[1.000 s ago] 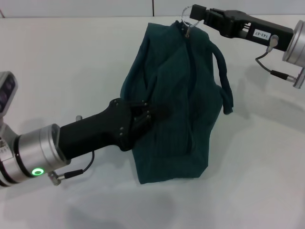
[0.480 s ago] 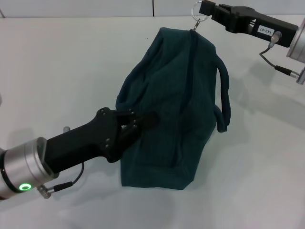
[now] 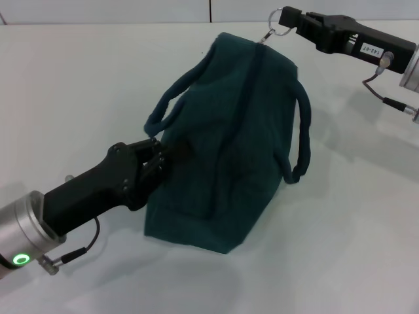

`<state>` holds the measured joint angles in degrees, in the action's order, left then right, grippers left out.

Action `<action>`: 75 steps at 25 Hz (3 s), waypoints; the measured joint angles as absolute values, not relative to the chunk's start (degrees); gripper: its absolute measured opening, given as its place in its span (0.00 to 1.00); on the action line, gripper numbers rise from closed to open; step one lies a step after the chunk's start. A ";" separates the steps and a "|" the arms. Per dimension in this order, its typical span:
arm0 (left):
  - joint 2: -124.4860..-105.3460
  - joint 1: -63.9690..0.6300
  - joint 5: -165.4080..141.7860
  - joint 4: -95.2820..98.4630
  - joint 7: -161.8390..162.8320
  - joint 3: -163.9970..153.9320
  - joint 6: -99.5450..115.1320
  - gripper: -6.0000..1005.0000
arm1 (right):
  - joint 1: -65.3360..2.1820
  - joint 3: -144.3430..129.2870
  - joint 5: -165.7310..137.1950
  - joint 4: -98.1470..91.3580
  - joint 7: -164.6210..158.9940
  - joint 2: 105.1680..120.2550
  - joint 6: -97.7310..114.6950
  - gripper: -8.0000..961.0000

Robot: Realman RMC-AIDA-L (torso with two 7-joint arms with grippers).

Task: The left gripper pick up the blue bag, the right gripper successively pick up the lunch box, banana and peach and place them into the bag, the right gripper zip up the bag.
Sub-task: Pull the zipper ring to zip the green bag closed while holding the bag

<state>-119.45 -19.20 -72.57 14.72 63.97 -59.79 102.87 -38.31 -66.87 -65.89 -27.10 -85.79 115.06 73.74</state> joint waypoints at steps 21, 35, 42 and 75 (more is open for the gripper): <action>-118.17 -26.71 -73.34 20.47 85.09 -47.38 94.80 0.63 | -35.47 -63.37 -65.84 -27.52 -85.73 114.62 80.63 0.01; -116.08 -41.64 -91.04 27.22 104.00 -47.13 83.49 0.87 | -35.33 -63.37 -65.82 -27.46 -84.24 115.16 82.24 0.02; -116.65 -42.07 -92.52 27.27 106.68 -47.40 81.57 0.86 | -35.11 -63.37 -65.82 -27.07 -83.60 115.22 83.06 0.01; -119.34 -42.23 -96.62 27.33 107.04 -47.20 80.74 0.26 | -34.11 -63.19 -65.74 -26.93 -83.58 115.27 83.58 0.02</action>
<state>-119.34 -42.23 -96.61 27.33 107.04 -47.20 80.74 -34.11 -63.19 -65.74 -26.93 -83.58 115.27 83.58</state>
